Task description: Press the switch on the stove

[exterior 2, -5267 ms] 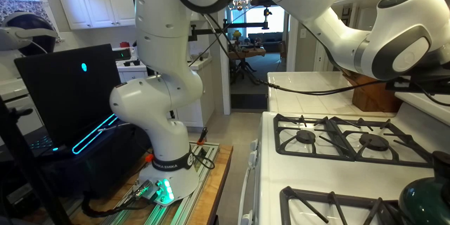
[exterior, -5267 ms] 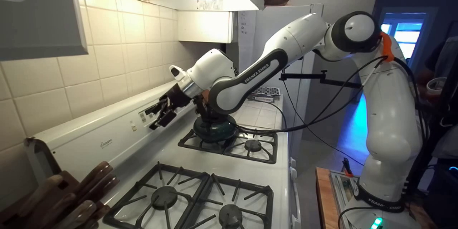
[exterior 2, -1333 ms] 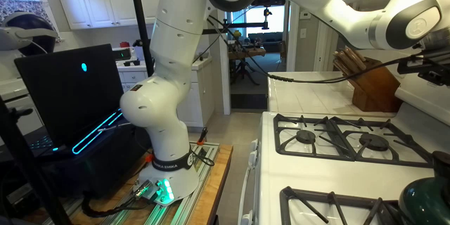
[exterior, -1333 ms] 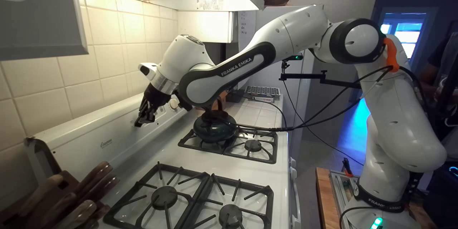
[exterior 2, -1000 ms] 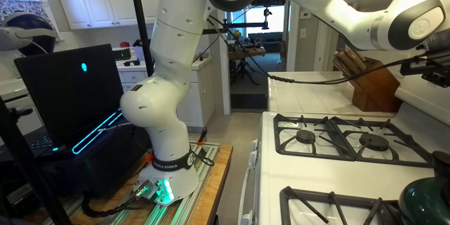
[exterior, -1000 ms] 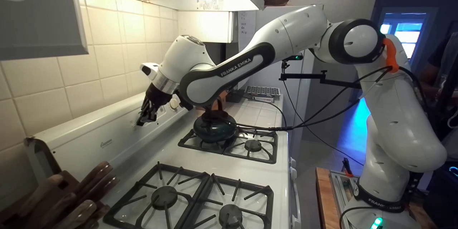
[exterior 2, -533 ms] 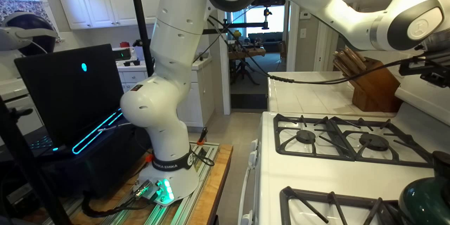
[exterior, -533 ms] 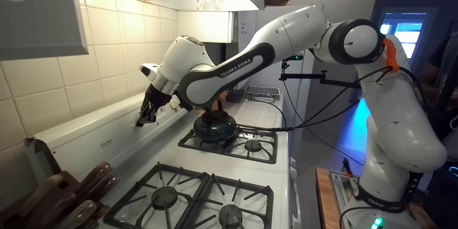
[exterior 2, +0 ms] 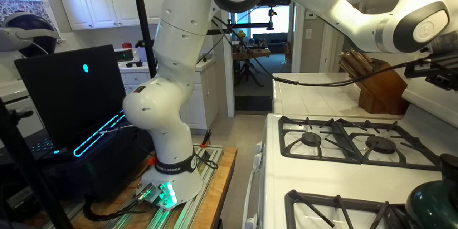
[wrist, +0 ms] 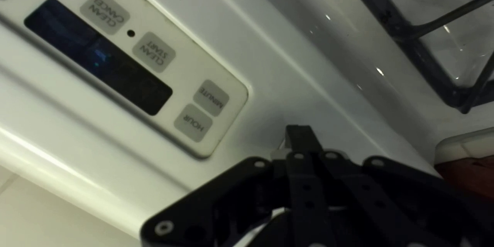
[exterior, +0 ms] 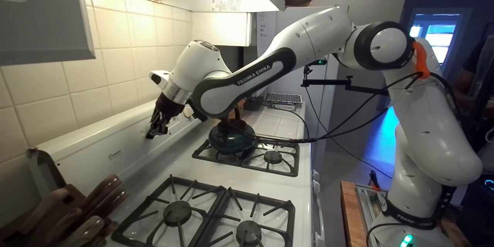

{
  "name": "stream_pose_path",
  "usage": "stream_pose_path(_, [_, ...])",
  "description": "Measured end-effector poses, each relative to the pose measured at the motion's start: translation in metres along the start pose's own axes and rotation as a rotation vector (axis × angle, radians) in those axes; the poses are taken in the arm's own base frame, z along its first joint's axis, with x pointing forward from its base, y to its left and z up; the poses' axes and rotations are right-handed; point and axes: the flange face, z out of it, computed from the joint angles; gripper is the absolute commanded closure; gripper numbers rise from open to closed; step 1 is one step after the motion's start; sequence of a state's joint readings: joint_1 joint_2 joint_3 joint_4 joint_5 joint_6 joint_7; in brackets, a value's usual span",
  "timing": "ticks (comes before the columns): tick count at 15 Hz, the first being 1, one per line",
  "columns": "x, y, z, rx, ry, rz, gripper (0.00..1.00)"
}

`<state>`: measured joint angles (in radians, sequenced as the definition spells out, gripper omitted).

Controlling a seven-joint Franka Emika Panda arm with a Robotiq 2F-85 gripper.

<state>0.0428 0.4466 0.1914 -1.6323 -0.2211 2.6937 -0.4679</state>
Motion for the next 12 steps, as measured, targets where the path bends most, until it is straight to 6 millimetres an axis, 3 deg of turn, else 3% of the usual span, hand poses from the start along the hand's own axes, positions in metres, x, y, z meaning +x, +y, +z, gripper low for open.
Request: stream_pose_path(12, [0.0004, -0.0007, 0.0054, -0.002, -0.005, -0.004, 1.0])
